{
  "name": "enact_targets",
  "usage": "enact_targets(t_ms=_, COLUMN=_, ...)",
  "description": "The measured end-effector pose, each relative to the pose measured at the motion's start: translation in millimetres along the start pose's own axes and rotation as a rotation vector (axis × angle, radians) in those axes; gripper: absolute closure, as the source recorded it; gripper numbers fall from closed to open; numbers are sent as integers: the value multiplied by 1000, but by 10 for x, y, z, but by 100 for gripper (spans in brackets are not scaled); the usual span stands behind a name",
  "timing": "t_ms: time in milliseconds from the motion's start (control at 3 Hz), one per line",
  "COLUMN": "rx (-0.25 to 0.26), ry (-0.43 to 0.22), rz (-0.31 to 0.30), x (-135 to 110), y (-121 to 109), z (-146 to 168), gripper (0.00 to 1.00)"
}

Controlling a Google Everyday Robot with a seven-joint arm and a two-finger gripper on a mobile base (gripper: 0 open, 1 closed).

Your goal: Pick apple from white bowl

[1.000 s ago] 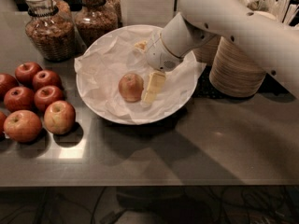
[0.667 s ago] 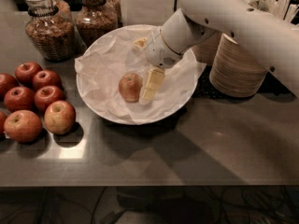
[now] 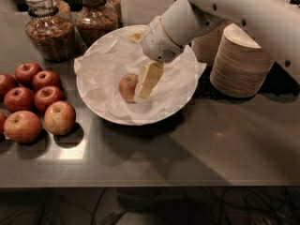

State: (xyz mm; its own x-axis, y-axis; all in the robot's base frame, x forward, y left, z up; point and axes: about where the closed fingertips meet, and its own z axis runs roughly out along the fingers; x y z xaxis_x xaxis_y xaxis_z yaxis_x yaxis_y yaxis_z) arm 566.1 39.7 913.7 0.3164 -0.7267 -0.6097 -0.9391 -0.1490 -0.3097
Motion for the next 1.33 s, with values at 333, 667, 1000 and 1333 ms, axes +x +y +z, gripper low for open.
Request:
enact_targets(t_ms=333, rx=0, ry=-16, rz=-1, x=-140, y=113, z=-79, gripper=0)
enact_targets(t_ms=667, rx=-18, ry=-10, rz=3, x=-97, y=183, z=6, gripper=0)
enact_targets(t_ms=1000, rx=-32, ry=6, rz=1, x=54, y=218, z=138, gripper=0)
enact_targets(t_ms=1333, rx=-39, ry=24, rz=-5, x=182, y=210, z=226, gripper=0)
